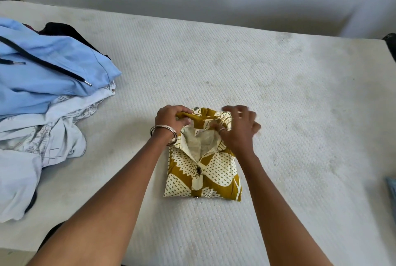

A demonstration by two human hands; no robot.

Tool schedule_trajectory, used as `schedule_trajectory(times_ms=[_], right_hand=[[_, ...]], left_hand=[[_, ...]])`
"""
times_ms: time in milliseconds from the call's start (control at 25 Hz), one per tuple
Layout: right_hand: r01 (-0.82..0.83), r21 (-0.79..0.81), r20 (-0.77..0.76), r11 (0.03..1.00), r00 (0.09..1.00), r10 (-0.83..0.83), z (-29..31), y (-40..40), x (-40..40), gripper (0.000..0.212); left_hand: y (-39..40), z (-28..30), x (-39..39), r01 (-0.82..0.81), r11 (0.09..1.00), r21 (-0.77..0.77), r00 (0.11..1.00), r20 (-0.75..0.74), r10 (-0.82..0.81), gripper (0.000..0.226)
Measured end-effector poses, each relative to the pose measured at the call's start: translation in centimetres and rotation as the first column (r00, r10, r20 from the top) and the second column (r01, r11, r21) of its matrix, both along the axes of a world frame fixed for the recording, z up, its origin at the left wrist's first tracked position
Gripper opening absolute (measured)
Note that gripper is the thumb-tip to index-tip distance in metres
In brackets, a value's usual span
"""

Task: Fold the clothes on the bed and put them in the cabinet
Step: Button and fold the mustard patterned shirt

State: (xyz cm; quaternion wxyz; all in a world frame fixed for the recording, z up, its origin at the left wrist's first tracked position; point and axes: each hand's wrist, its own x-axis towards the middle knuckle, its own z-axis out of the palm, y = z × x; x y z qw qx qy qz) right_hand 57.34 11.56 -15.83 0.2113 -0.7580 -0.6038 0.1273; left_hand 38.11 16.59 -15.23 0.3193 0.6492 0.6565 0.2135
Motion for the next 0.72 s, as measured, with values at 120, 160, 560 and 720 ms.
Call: schedule_trajectory(times_ms=[120,160,560,720], right_hand=[[-0.124,-0.155,0.213,0.980,0.965,0.156,-1.5,0.1,0.2,0.036],[-0.060,-0.141,0.120,0.988,0.990,0.077,-1.4,0.3,0.7,0.029],[0.247,0.035,-0.450,0.968,0.869,-0.206,-1.0,0.7,0.8,0.022],[0.254,-0.048,-0.536,0.966,0.809,-0.240,-2.8,-2.8,1.1,0.030]], left_hand=[[0.2,-0.1,-0.2,-0.048,0.998,0.037,0.993,-0.105,0.052,0.018],[0.2,0.0,-0.3,-0.067,0.997,0.045,0.989,-0.131,0.072,0.016],[0.0,0.3,1.3,-0.233,0.969,0.081,0.972,0.056,0.229,0.032],[-2.8,-2.4,-0.1,-0.485,0.874,-0.021,0.869,0.094,0.485,0.027]])
